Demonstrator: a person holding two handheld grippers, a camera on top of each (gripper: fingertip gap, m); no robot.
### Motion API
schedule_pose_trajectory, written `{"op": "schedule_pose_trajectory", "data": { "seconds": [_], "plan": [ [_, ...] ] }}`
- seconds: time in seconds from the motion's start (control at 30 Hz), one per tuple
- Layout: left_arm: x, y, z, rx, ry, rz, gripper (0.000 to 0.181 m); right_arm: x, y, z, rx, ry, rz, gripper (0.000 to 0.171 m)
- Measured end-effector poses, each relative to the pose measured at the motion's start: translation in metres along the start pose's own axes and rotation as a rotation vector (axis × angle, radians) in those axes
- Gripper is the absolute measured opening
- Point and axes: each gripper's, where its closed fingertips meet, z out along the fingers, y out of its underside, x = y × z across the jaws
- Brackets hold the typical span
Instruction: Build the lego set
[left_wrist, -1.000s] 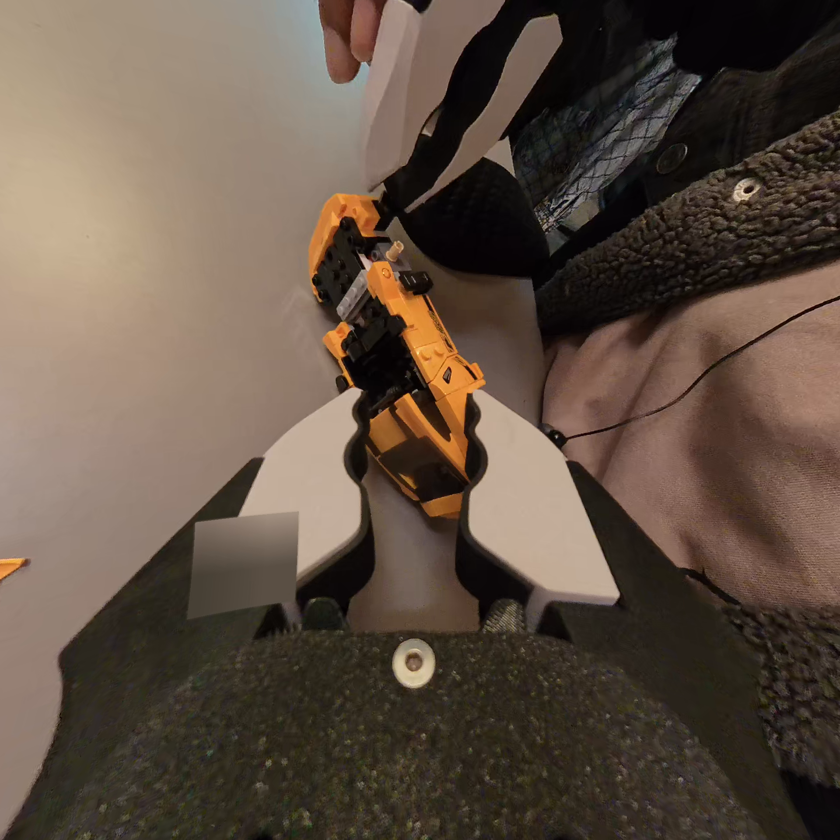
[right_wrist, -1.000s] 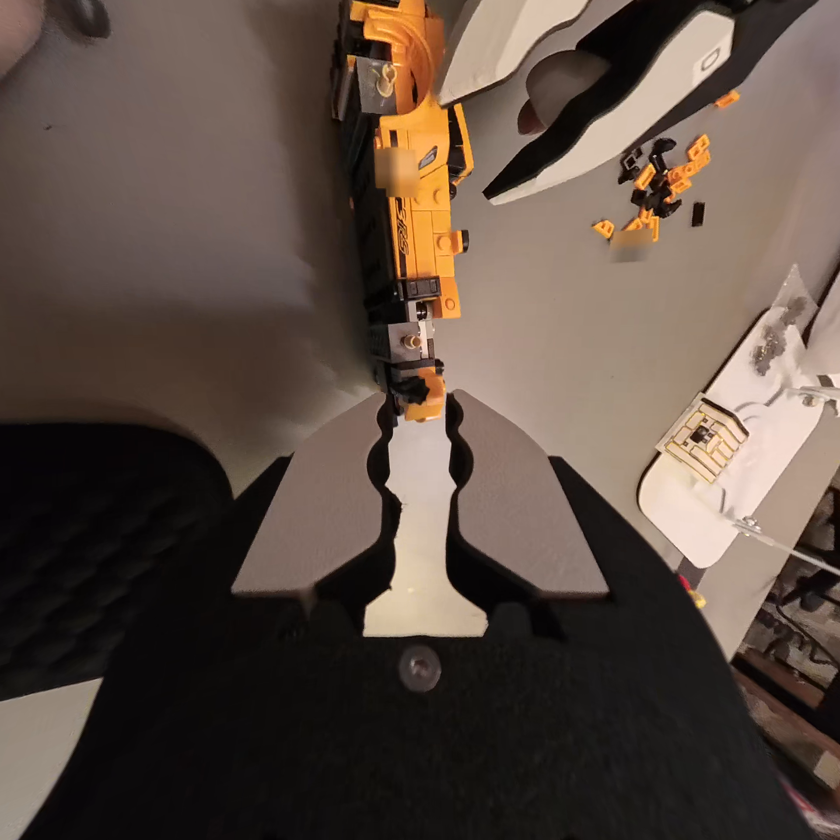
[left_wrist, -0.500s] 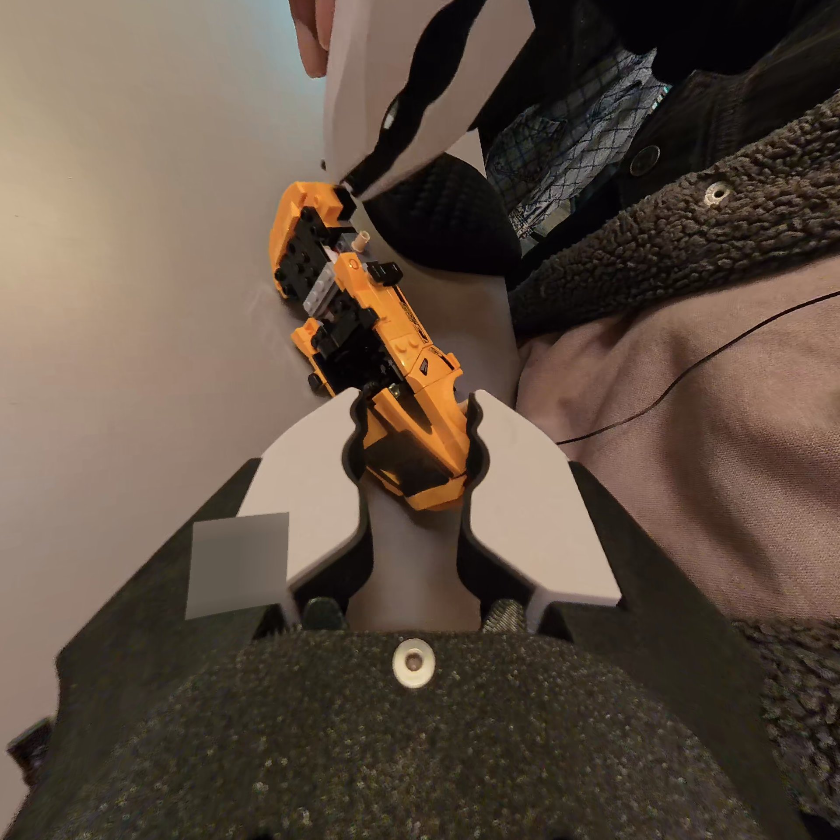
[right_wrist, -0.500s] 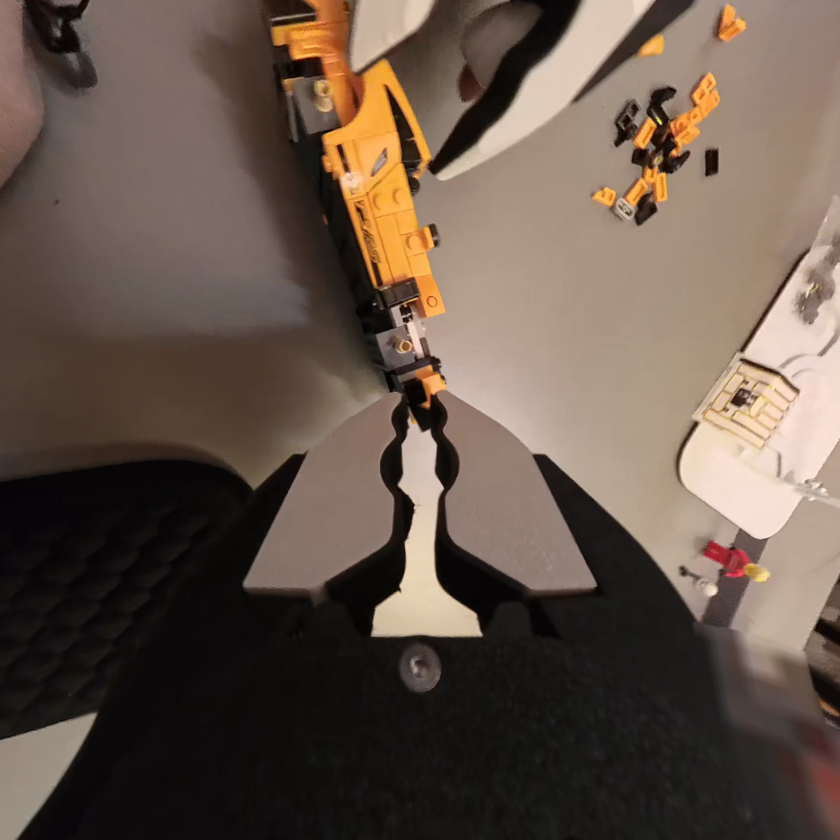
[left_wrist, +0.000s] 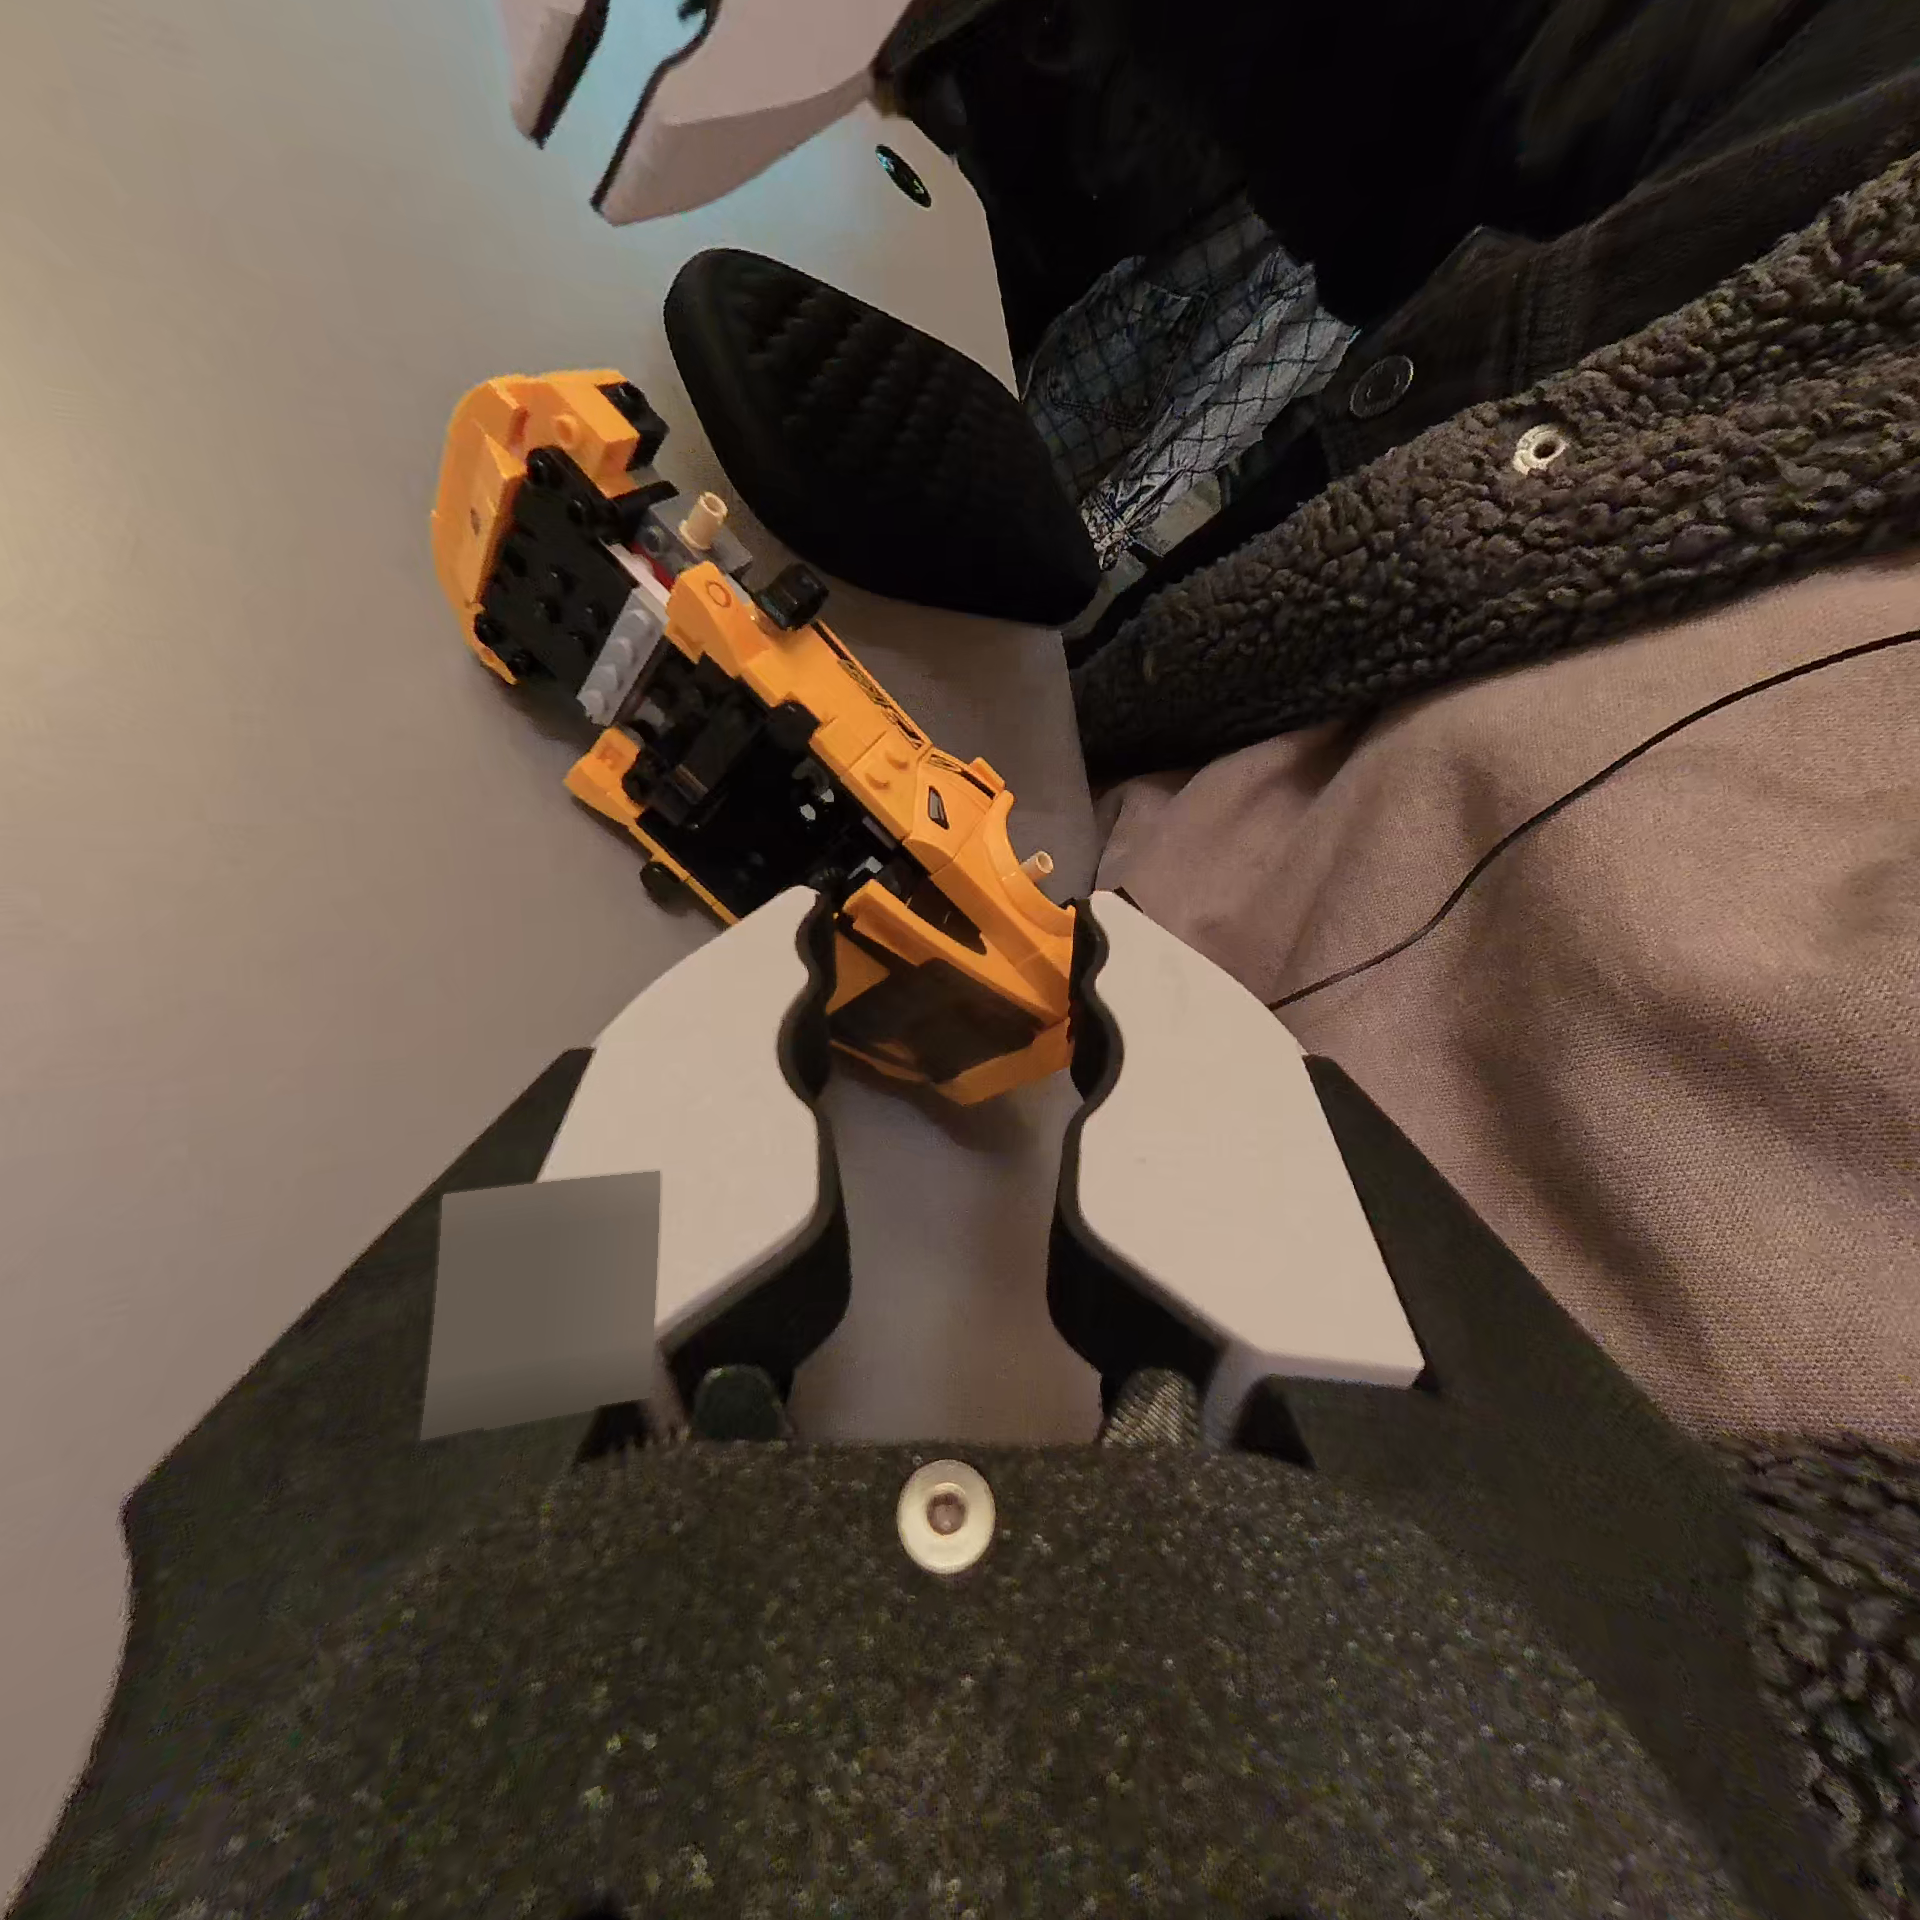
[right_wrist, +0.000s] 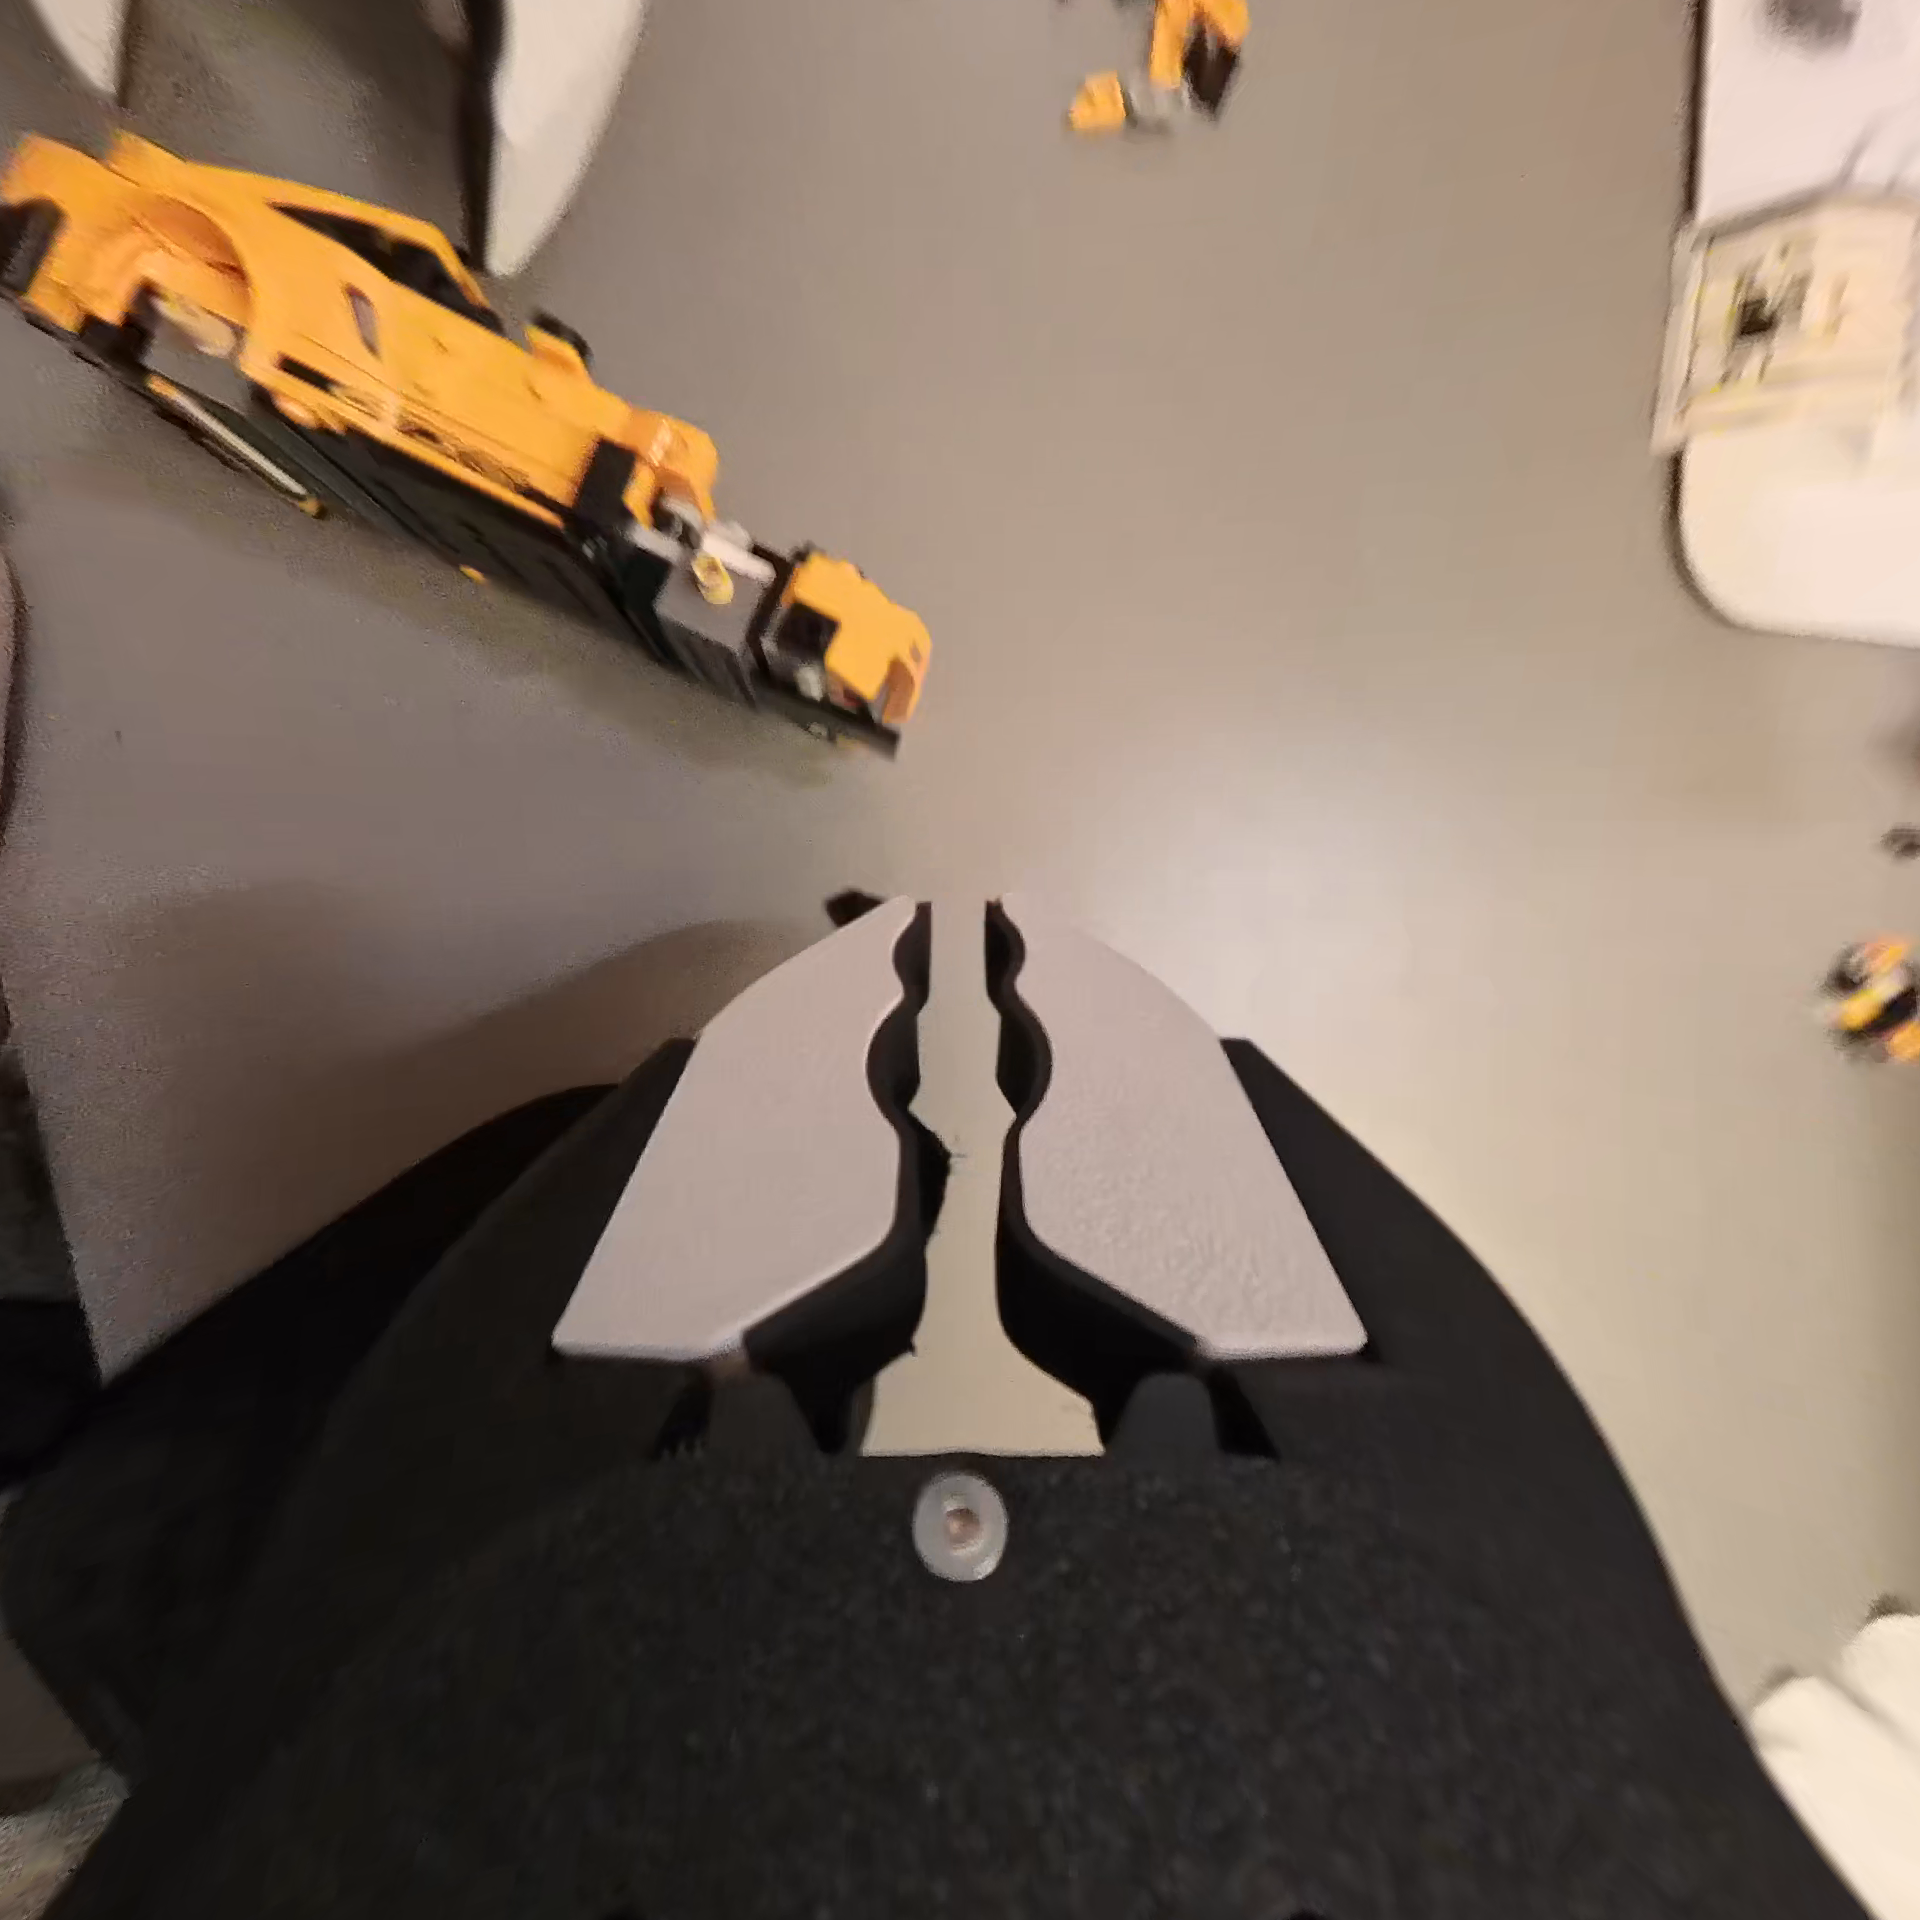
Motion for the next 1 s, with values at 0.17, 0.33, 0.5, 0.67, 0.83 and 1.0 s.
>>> {"op": "schedule_pose_trajectory", "data": {
  "seconds": [0.17, 0.33, 0.5, 0.67, 0.83, 1.0],
  "plan": [
    [0.0, 0.0, 0.001, 0.005, -0.003, 0.0, 0.042, -0.018, 0.027, 0.022, -0.062, 0.014, 0.325, 0.013],
    [-0.001, 0.001, 0.002, 0.011, 0.009, -0.012, 0.042, -0.035, 0.03, 0.041, -0.045, 0.062, 0.504, 0.017],
    [0.0, 0.003, 0.004, 0.009, 0.025, -0.013, 0.041, -0.028, 0.032, 0.052, -0.053, 0.143, 0.545, 0.016],
    [-0.005, 0.0, 0.0, 0.033, 0.007, 0.007, 0.04, -0.023, 0.032, 0.053, -0.016, 0.136, 0.527, 0.007],
    [-0.025, -0.022, -0.019, 0.127, -0.194, 0.181, 0.034, -0.033, -0.003, 0.025, 0.22, -0.021, 0.44, 0.007],
    [-0.014, -0.05, -0.022, 0.121, -0.353, 0.564, 0.026, -0.056, -0.07, -0.018, 0.505, -0.433, 0.488, 0.007]
  ]
}}
